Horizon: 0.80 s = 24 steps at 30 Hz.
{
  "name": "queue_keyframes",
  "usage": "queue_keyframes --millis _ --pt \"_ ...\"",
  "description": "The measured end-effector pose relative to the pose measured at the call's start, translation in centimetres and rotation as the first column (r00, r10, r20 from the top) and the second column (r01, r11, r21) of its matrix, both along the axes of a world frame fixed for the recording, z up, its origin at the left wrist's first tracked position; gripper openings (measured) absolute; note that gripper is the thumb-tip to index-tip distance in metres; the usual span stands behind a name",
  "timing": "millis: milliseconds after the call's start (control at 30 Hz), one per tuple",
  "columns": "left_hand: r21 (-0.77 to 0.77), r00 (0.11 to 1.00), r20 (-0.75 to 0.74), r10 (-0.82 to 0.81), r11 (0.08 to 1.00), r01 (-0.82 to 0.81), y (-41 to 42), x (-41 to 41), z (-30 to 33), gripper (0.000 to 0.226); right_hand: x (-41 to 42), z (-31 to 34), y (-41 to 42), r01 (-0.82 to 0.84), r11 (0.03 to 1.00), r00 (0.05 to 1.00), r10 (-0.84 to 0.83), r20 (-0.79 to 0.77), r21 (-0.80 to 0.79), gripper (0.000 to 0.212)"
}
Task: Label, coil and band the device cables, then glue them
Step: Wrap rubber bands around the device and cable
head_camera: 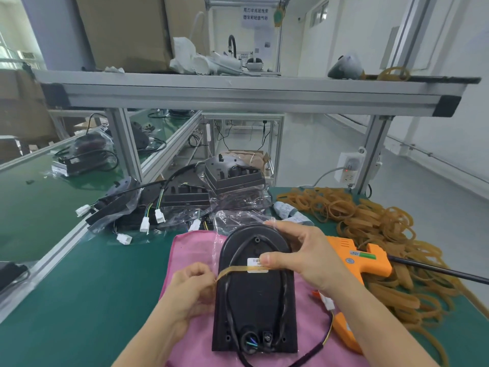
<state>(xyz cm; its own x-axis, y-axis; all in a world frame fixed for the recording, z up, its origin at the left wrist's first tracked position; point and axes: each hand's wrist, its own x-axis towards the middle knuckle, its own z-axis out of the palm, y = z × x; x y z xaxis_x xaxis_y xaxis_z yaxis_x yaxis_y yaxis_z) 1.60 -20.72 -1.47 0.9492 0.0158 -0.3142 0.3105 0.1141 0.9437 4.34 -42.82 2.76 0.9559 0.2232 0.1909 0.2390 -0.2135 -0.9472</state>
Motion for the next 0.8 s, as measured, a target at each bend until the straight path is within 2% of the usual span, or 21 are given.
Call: queue_keyframes --millis 100,167,200,267,367,433,500,567,600,667,800 --pt "0.01 0.986 0.148 0.079 0.997 -0.081 -0.6 0.8 1.0 0.038 0.1 0.0 -0.1 -0.009 1.0 1.0 0.009 -0.015 -0.002 0.062" --pt "-0.045 0.972 0.2 0.126 0.992 -0.119 -1.1 1.3 1.6 0.035 0.2 0.0 -0.2 -0.008 1.0 1.0 0.007 -0.024 -0.01 0.061" --pt "-0.1 0.968 0.211 0.136 0.988 -0.117 -1.3 1.3 1.7 0.031 0.3 -0.1 -0.2 0.007 1.0 1.0 -0.007 -0.028 -0.021 0.064" --pt "-0.199 0.968 0.248 0.037 0.98 0.014 -1.2 0.7 0.8 0.006 0.3 -0.1 -0.3 0.046 0.998 0.998 -0.048 -0.036 -0.047 0.071" --pt "-0.138 0.941 0.232 -0.244 0.95 0.281 -1.1 -0.8 -0.8 0.069 -0.1 -0.4 0.3 0.049 0.998 0.996 -0.051 -0.069 -0.032 0.077" --pt "-0.133 0.932 0.211 -0.295 0.936 0.326 -1.4 -1.3 -1.5 0.079 -0.4 -0.5 0.7 0.038 0.999 0.994 -0.036 -0.107 0.017 0.076" --pt "-0.177 0.954 0.187 -0.234 0.947 0.267 -1.5 -1.4 -1.6 0.071 -0.8 -0.6 0.4 0.083 0.996 0.991 -0.078 -0.107 0.035 0.059" --pt "-0.268 0.975 0.153 -0.163 0.943 0.2 -1.6 -1.2 -1.6 0.061 -1.2 -0.8 -0.3 0.18 0.984 0.984 -0.18 -0.002 -0.011 0.028" --pt "-0.288 0.981 0.133 -0.142 0.941 0.175 -1.5 -1.1 -1.7 0.058 -1.4 -1.1 -0.7 0.211 0.976 0.976 -0.206 0.077 -0.059 0.025" --pt "-0.3 0.986 0.111 -0.127 0.941 0.155 -1.5 -1.2 -1.3 0.056 -1.9 -1.9 -0.8 0.228 0.96 0.958 -0.191 0.214 -0.163 0.035" --pt "-0.28 0.988 0.083 -0.128 0.949 0.146 -1.6 -1.2 -1.0 0.061 -1.9 -2.4 -0.3 0.283 0.932 0.913 -0.19 0.36 -0.226 0.033"
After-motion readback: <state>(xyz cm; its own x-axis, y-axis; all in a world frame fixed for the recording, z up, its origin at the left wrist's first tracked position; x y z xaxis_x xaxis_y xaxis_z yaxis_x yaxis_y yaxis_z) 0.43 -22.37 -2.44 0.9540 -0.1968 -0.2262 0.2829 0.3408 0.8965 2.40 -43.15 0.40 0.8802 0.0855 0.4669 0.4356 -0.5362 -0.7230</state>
